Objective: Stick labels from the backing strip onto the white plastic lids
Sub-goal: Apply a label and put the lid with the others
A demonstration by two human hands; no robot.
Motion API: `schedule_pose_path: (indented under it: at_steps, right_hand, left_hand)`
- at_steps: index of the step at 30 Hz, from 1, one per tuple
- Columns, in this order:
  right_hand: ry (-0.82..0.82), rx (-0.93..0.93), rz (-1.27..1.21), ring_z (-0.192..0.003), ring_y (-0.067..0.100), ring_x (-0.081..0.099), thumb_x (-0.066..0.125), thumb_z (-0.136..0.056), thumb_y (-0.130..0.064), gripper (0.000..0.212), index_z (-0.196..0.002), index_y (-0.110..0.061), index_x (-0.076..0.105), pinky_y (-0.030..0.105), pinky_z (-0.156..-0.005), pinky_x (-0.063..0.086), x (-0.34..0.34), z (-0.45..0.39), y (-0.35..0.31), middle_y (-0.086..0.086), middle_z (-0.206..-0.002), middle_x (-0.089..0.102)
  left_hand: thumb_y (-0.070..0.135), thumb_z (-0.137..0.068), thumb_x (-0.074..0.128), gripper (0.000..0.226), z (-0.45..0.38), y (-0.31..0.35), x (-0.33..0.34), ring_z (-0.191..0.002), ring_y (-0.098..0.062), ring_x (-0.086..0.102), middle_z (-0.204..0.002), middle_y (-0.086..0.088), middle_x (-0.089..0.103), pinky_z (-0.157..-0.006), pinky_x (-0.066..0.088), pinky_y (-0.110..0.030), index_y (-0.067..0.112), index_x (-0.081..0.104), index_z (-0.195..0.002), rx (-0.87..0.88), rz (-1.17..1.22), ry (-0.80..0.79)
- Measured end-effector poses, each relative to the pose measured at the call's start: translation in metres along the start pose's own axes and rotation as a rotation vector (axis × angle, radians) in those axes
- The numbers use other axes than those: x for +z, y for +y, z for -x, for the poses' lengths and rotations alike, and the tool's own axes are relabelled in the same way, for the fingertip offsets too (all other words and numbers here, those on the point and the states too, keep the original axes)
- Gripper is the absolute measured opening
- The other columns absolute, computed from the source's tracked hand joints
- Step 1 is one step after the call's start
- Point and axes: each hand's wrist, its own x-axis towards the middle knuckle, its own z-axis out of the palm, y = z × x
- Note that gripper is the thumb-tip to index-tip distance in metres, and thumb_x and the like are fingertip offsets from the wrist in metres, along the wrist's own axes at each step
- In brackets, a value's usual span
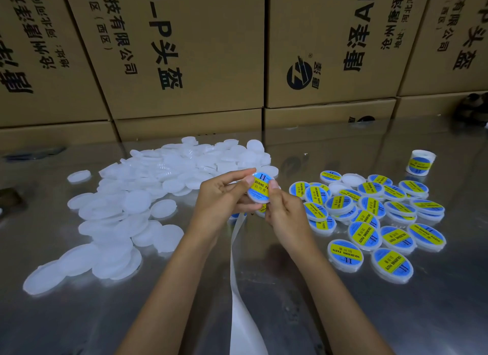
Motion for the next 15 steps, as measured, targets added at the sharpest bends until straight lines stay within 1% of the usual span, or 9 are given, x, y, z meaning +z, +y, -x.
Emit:
schedule_pose_path:
  at_steps: [2, 5, 7, 9, 11, 13, 15]
  right_hand:
    - [0.01, 0.036, -0.049, -0.048, 0.011, 0.034, 0.038, -0.106, -0.034, 0.059, -0.048, -0.024, 0.037, 0.032, -0.06, 0.029, -0.0006, -0.0009, 0.0003, -0.012, -0.04, 0.035]
    - [0.018, 0.076, -0.084, -0.044, 0.008, 0.033, 0.037, -0.106, -0.037, 0.058, -0.051, -0.019, 0.036, 0.031, -0.057, 0.028, -0.0008, -0.0012, 0.0024, -0.012, -0.039, 0.033]
    - [0.025, 0.094, -0.098, -0.041, 0.006, 0.033, 0.036, -0.106, -0.038, 0.059, -0.051, -0.019, 0.037, 0.029, -0.056, 0.028, -0.0014, -0.0012, 0.0033, -0.011, -0.039, 0.034]
    - [0.035, 0.098, -0.104, -0.041, 0.004, 0.035, 0.036, -0.106, -0.039, 0.059, -0.051, -0.019, 0.039, 0.029, -0.056, 0.029, -0.0022, -0.0014, 0.0044, -0.012, -0.039, 0.036]
    - [0.042, 0.098, -0.106, -0.04, 0.003, 0.038, 0.036, -0.106, -0.039, 0.059, -0.051, -0.021, 0.041, 0.026, -0.056, 0.03, -0.0025, -0.0012, 0.0048, -0.012, -0.038, 0.038]
    - [0.041, 0.107, -0.104, -0.039, 0.002, 0.041, 0.036, -0.106, -0.041, 0.061, -0.048, -0.023, 0.045, 0.022, -0.053, 0.031, -0.0017, -0.0021, 0.0051, -0.013, -0.038, 0.04]
    - [0.044, 0.125, -0.109, -0.038, 0.001, 0.043, 0.037, -0.105, -0.044, 0.063, -0.047, -0.023, 0.05, 0.016, -0.049, 0.032, -0.0012, -0.0029, 0.0039, -0.013, -0.037, 0.041]
  left_hand:
    - [0.011, -0.095, 0.067, 0.022, 0.0004, 0.0011, -0.0008, -0.078, -0.029, 0.077, -0.093, -0.015, 0.078, -0.066, 0.06, -0.023, 0.015, 0.072, -0.116, -0.011, -0.011, -0.032]
    - [0.008, -0.093, 0.068, 0.031, 0.0012, 0.0016, -0.0031, -0.08, -0.028, 0.077, -0.097, -0.018, 0.077, -0.068, 0.059, -0.022, 0.019, 0.069, -0.122, -0.03, -0.017, -0.093]
    - [0.006, -0.093, 0.068, 0.039, 0.001, 0.0008, -0.0044, -0.085, -0.028, 0.076, -0.1, -0.019, 0.076, -0.073, 0.059, -0.022, 0.023, 0.066, -0.128, -0.036, -0.034, -0.134]
    - [0.003, -0.093, 0.067, 0.044, 0.0001, 0.0, -0.0054, -0.089, -0.03, 0.076, -0.105, -0.021, 0.074, -0.079, 0.06, -0.025, 0.022, 0.064, -0.132, -0.043, -0.035, -0.162]
    - [0.0, -0.091, 0.068, 0.045, -0.0008, -0.0001, -0.0057, -0.093, -0.028, 0.075, -0.107, -0.018, 0.075, -0.079, 0.06, -0.025, 0.02, 0.064, -0.131, -0.062, -0.016, -0.191]
    - [-0.003, -0.088, 0.07, 0.044, -0.0016, -0.001, -0.0062, -0.094, -0.027, 0.075, -0.108, -0.012, 0.076, -0.075, 0.06, -0.025, 0.019, 0.068, -0.125, -0.07, -0.017, -0.197]
    - [-0.006, -0.087, 0.07, 0.04, -0.0019, -0.0031, -0.0065, -0.09, -0.026, 0.076, -0.103, -0.008, 0.077, -0.07, 0.06, -0.024, 0.019, 0.071, -0.118, -0.064, -0.031, -0.179]
